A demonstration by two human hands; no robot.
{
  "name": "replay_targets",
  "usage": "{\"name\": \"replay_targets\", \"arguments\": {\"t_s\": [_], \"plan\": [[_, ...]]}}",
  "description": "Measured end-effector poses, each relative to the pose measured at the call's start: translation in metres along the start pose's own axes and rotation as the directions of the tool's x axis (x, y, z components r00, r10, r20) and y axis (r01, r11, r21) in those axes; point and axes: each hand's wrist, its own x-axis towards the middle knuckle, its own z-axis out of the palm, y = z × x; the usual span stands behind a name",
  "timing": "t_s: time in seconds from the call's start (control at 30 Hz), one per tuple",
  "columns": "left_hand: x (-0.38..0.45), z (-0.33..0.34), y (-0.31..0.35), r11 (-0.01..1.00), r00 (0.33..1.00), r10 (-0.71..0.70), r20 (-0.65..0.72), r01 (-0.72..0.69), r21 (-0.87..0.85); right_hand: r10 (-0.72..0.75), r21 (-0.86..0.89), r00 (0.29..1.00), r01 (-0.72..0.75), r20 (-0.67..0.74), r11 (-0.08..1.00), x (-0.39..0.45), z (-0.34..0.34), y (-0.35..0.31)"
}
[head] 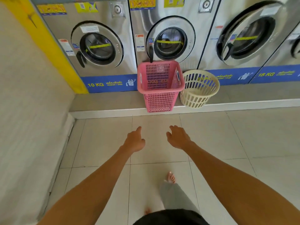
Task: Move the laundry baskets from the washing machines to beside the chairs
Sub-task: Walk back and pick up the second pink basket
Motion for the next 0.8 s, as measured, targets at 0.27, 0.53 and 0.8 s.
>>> {"name": "replay_targets", "arguments": {"t_s": [0.27, 0.53, 0.8], "plan": [[0.166, -0.050, 0.047, 0.996, 0.999, 0.016, 0.027, -0.018, 0.083, 0.026, 0.073, 0.996, -0.019, -0.085, 0.997, 0.154, -0.057, 0.014], [0.295, -0.102, 0.080, 0.997, 0.997, -0.072, 0.013, 0.072, 0.013, 0.055, 0.027, 0.998, -0.054, -0.038, 0.998, 0.277, -0.129, 0.041], [0.402, -0.135, 0.110, 0.999, 0.998, -0.042, 0.055, 0.042, 0.015, 0.070, 0.077, 0.998, -0.069, -0.012, 0.995, 0.385, -0.158, 0.049]]}}
